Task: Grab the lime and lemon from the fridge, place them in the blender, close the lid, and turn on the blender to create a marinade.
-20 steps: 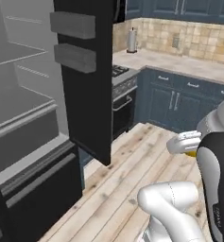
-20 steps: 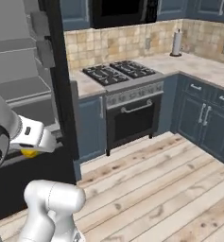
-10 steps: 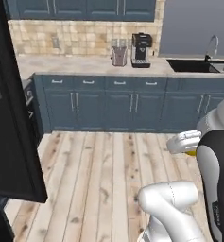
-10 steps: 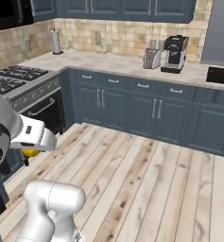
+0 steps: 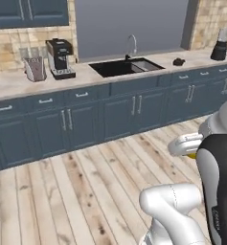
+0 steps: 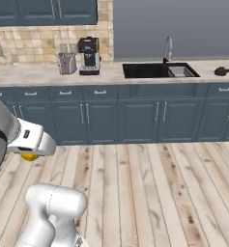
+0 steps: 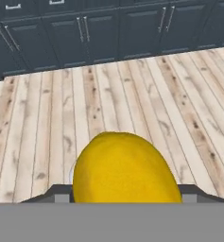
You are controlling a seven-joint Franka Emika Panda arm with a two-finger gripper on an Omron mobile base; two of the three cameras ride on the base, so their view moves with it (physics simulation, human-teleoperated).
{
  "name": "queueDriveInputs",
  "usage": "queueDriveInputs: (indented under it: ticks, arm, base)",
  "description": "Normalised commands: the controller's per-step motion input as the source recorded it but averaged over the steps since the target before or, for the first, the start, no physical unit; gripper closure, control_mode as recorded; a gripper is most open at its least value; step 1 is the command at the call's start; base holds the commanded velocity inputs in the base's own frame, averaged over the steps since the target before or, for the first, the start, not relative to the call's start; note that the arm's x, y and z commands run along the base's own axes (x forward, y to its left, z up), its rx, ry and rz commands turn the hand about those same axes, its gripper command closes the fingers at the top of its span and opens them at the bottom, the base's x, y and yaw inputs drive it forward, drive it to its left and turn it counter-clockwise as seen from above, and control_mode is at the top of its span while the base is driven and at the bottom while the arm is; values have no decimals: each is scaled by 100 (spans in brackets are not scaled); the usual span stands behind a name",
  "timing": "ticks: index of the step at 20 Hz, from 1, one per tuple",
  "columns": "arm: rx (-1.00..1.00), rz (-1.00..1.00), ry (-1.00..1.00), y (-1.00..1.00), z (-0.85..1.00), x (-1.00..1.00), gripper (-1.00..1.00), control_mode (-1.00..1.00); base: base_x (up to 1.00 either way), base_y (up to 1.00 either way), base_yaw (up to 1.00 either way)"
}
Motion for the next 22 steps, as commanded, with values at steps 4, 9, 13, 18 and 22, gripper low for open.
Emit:
queueDriveInputs:
  ticks: [4,9,13,18,22]
  arm:
    - [0,0,0,0,0,0,100,100]
    - [0,0,0,0,0,0,100,100]
    - [0,0,0,0,0,0,100,100]
    - [0,0,0,0,0,0,100,100]
    - [0,0,0,0,0,0,100,100]
  base:
    - [100,0,-40]
    - [100,1,-26]
    - [100,-21,-11]
    - [100,-72,0]
    - [100,-97,4]
